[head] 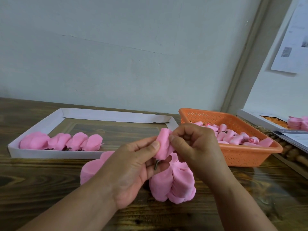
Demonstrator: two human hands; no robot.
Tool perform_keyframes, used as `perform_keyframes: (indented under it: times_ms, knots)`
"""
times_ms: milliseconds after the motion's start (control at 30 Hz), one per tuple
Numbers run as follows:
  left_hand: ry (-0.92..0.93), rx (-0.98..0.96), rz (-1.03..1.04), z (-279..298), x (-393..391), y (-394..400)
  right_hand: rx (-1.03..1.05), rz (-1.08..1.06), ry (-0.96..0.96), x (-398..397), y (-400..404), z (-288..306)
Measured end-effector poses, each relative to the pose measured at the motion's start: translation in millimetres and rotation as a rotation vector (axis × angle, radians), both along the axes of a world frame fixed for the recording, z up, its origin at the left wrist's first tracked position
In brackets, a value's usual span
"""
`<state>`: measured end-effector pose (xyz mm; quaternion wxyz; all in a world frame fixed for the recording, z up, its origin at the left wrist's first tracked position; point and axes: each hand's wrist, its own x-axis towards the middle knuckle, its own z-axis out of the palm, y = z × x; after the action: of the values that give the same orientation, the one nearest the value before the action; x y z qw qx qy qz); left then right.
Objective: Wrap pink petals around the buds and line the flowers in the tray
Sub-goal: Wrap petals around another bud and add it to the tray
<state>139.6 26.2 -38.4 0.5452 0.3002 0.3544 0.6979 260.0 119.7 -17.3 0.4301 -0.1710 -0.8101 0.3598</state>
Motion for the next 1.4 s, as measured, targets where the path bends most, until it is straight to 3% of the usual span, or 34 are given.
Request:
perform_keyframes:
  times_ms: [267, 667, 933, 1100, 1400]
  knots:
    - [0.062, 0.021, 0.046, -3, 1, 1, -0.062, 0.118, 0.04, 3, -9, 6]
    - [0.125, 0.069, 0.077, -9, 2, 3, -0.135, 0.05, 0.028, 0, -6, 5]
    - [0.254, 0.074, 0.218, -17, 2, 6, -0.006, -0.113, 0.006, -9, -10, -4]
    - [0.437, 0.093, 0.273, -20, 5, 5, 0.053, -0.204, -0.024, -12, -13, -5]
    - [0.6, 0.223, 0.318, -14, 13, 0, -0.016, -0.188, 0.021, -13, -14, -4]
